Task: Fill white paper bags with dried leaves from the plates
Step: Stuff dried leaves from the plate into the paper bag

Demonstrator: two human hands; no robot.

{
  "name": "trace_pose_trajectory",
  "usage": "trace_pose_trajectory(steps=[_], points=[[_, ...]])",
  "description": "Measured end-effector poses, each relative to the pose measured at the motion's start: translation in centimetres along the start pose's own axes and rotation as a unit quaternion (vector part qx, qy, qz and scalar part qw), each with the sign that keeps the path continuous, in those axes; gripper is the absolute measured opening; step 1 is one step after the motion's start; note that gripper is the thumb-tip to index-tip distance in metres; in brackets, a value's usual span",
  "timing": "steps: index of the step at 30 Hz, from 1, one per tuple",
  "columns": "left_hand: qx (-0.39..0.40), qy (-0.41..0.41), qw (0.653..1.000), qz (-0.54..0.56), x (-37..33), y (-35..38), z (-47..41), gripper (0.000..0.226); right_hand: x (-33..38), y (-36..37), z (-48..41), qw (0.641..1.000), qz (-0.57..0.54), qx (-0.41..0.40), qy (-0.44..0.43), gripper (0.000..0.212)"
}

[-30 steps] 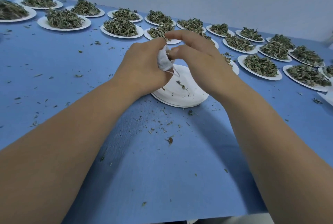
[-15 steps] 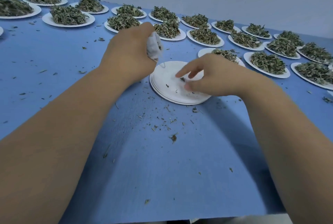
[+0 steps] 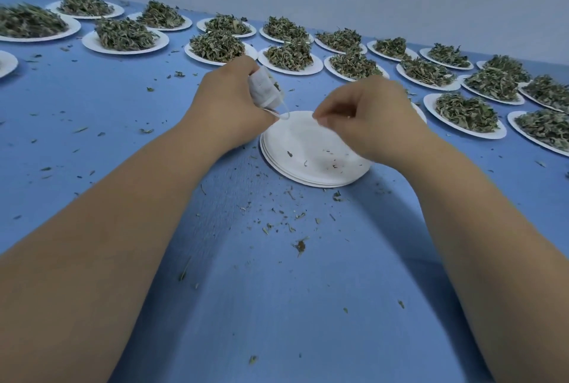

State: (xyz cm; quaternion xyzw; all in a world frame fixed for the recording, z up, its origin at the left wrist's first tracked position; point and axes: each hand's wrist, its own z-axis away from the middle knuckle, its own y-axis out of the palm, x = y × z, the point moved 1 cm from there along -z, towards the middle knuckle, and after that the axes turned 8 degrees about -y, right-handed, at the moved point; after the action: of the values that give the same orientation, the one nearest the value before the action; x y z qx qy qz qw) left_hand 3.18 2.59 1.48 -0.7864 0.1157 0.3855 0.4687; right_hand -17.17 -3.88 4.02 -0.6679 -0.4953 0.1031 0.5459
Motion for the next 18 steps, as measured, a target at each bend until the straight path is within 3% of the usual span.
trace_pose_trajectory(steps=[4,6,10,13,18], points=[[-0.013,0.042,0.999,-0.013,-0.3,0.2,0.4,0.034,2.2,-0.5,-1.3,0.980,-0.141,-0.137,-0.015,0.015],[-0.013,0.068,0.997,-0.018,-0.5,0.4,0.6,0.031,3.3,0.1,-1.8,0.977,-0.163,-0.133,-0.025,0.015],[-0.019,0.086,0.996,-0.023,-0.5,0.7,0.6,0.027,4.5,2.1,-2.1,0.985,-0.162,-0.042,-0.032,0.015],[-0.029,0.066,0.997,-0.023,-0.1,0.9,0.3,0.021,4.2,2.3,-1.7,0.978,-0.204,-0.024,-0.031,0.029],[-0.043,0.051,0.998,-0.004,0.1,1.2,-0.1,0.021,3.4,2.4,-0.8,0.976,-0.186,-0.105,-0.041,0.029]])
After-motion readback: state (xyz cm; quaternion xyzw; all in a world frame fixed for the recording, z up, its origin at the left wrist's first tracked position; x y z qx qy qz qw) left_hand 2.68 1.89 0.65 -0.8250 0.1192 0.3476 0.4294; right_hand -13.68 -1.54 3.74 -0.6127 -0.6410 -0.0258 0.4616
